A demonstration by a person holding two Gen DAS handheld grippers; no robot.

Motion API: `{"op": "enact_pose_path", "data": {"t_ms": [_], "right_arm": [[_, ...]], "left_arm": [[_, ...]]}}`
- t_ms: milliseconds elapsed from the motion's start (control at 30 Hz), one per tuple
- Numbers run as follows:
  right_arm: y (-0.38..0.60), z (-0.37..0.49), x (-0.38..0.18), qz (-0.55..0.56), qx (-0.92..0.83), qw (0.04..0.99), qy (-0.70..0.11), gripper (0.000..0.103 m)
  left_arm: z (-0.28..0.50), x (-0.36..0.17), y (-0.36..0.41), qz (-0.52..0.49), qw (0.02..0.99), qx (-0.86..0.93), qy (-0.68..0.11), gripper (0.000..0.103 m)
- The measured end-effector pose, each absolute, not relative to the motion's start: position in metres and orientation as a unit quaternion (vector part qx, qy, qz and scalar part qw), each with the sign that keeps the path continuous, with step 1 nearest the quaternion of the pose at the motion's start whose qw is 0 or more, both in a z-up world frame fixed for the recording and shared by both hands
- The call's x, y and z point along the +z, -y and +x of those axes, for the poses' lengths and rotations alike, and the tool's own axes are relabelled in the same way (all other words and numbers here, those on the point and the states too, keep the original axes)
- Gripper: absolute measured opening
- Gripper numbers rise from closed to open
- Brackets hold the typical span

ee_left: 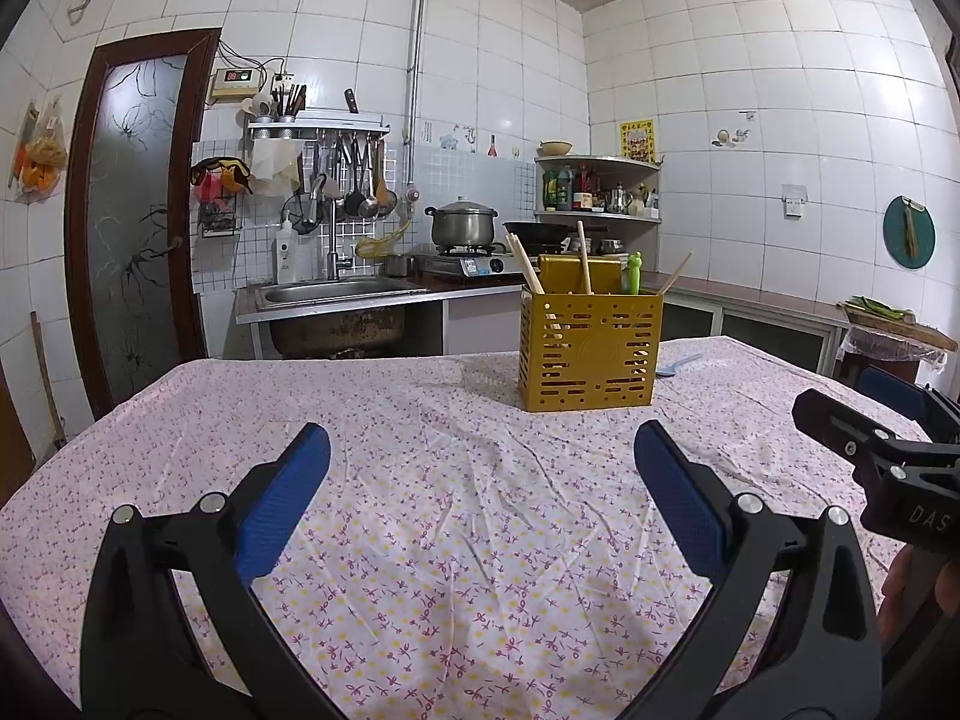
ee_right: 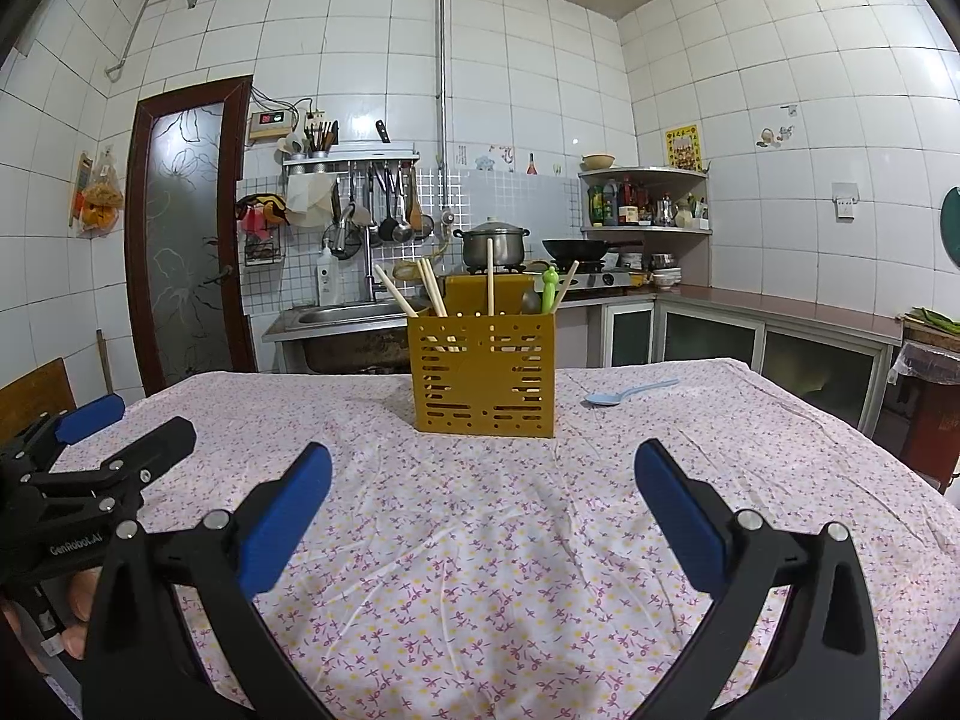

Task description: Organize utensils

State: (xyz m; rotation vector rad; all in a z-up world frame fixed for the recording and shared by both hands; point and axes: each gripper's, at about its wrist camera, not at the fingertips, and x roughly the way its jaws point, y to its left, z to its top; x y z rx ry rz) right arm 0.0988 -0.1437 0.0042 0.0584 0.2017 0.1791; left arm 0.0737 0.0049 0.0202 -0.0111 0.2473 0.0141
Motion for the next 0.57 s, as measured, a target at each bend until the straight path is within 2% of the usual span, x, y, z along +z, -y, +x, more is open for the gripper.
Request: {"op": "enact_pose_path", "data": {"t_ms": [567], "right_arm": [[0.1469,0.1003,0.0063,0.03,0.086,0.991,-0.1,0.099]], "left_arm": [[0.0743,0.0216,-0.0023,-0.004,0.992,0.009,-0.124,0.098]]}}
